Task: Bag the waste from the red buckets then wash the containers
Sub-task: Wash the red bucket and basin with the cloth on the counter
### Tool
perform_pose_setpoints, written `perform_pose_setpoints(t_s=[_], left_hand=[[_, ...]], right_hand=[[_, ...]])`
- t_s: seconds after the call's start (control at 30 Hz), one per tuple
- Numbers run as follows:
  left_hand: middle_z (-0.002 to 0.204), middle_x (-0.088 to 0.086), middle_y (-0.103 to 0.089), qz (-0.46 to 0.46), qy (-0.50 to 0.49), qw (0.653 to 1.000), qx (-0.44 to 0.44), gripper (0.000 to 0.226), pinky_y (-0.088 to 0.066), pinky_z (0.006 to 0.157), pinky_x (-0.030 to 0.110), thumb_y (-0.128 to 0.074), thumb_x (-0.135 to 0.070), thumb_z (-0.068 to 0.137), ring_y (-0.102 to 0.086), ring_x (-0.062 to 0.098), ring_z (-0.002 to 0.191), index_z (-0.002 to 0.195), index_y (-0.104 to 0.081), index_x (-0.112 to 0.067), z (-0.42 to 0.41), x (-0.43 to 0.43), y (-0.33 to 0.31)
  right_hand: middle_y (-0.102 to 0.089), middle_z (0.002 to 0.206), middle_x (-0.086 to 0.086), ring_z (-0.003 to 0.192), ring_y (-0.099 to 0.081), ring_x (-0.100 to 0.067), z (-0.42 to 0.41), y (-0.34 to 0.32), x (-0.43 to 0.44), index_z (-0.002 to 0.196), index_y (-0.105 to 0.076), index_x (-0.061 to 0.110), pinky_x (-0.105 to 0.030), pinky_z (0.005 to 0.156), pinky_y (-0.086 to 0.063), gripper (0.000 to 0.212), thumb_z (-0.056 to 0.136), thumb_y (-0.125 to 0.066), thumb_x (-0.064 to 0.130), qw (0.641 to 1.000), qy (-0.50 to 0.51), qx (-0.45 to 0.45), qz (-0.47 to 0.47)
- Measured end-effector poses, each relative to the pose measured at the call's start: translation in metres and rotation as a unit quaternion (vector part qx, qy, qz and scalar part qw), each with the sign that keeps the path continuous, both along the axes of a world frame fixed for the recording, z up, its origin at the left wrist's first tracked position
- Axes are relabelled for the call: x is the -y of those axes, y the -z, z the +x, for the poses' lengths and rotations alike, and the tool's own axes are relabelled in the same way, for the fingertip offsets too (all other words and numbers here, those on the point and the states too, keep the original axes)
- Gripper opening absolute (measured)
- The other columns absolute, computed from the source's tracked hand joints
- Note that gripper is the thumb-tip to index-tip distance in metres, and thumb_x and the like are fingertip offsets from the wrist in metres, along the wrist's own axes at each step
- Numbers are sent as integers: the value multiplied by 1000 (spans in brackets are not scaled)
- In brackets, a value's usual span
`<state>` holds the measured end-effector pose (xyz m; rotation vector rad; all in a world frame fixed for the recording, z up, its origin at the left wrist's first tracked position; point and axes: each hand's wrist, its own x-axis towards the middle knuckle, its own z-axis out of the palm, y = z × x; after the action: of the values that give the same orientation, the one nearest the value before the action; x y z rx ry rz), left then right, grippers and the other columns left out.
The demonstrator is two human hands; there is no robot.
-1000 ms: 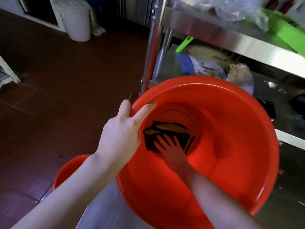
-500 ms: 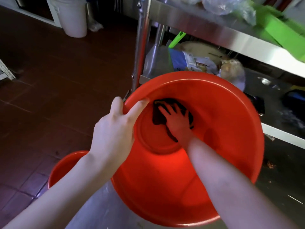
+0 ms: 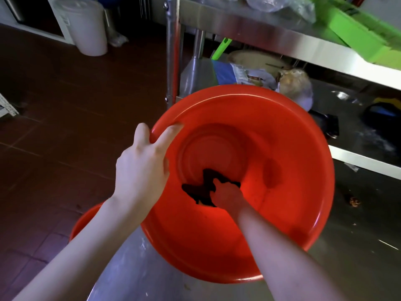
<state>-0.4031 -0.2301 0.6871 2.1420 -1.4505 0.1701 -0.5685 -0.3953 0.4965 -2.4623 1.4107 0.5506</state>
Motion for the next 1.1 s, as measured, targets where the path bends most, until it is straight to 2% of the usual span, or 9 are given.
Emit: perform_pose_setpoints(t_s=[0.2, 0.33, 0.43, 0.5, 0.63, 0.77, 0.87, 0.93, 1.1], left_hand=[[89, 10, -35, -1, -3, 1000, 12, 72, -43, 40, 33, -55, 9, 78, -36, 24, 43, 140, -49, -28, -5, 1, -1], [89, 11, -35, 6, -5, 1000, 6, 71, -48, 41, 39, -56, 7, 79, -39, 27, 44, 140, -49, -29, -6, 0, -2], [89, 11, -34, 12, 0, 1000, 7, 70, -47, 40, 37, -58, 7, 79, -38, 26, 44, 140, -49, -28, -3, -2, -2], [88, 10, -34, 12, 0, 1000, 6, 71, -45, 40, 34, -60, 7, 78, -36, 25, 43, 139, -51, -27, 0, -2, -1], [88, 10, -34, 9, 6, 1000, 9, 71, -46, 39, 36, -60, 6, 78, -37, 25, 44, 140, -50, -27, 2, -2, 1], [87, 10, -34, 4, 13, 1000, -1, 71, -44, 37, 34, -59, 7, 78, -35, 24, 42, 140, -50, -26, 6, -1, 4], [88, 10, -35, 8, 15, 1000, -2, 71, -40, 37, 30, -61, 8, 78, -34, 22, 43, 140, -51, -25, 15, 0, 6], [88, 9, -35, 14, 21, 1000, -3, 69, -39, 37, 29, -60, 8, 79, -34, 20, 44, 141, -50, -24, 20, 1, 7], [89, 7, -32, 11, 28, 1000, -1, 65, -27, 43, 22, -57, 3, 81, -28, 15, 44, 140, -51, -24, 16, 1, 6]], right_hand=[[-60, 119, -23, 109, -59, -38, 4, 7, -19, 133, -42, 11, -41, 86, -46, 43, 99, -40, 38, 998, 12, 62, -3], [-56, 127, -23, 115, -56, -38, -9, -6, -13, 140, -40, 16, -42, 91, -45, 49, 99, -39, 43, 998, -9, 33, 43], [-61, 120, -14, 109, -60, -35, -10, -26, -2, 126, -51, 18, -40, 82, -48, 40, 95, -46, 43, 989, -130, 2, -64], [-59, 120, -10, 107, -59, -34, -10, -30, -2, 124, -52, 18, -40, 79, -48, 34, 95, -47, 35, 955, -268, -7, -126], [-42, 141, -10, 129, -42, -34, -20, -20, 5, 134, -44, 29, -53, 107, -33, 39, 97, -40, 17, 874, -457, -67, -147], [-19, 159, -8, 147, -13, -32, -23, -12, 23, 145, -33, 34, -61, 115, -5, 50, 98, -38, 16, 863, -477, -124, -116], [-48, 146, 2, 136, -42, -27, -5, -9, 21, 132, -52, 46, -57, 109, -33, 50, 84, -64, 35, 835, -506, -116, -180], [-56, 137, 4, 129, -52, -25, 15, -6, 16, 125, -57, 49, -56, 102, -43, 55, 72, -71, 51, 844, -487, -83, -207], [-18, 159, -8, 146, -16, -31, 54, -3, 26, 149, -16, 43, -69, 106, -18, 66, 92, -48, 50, 893, -385, -46, -227]])
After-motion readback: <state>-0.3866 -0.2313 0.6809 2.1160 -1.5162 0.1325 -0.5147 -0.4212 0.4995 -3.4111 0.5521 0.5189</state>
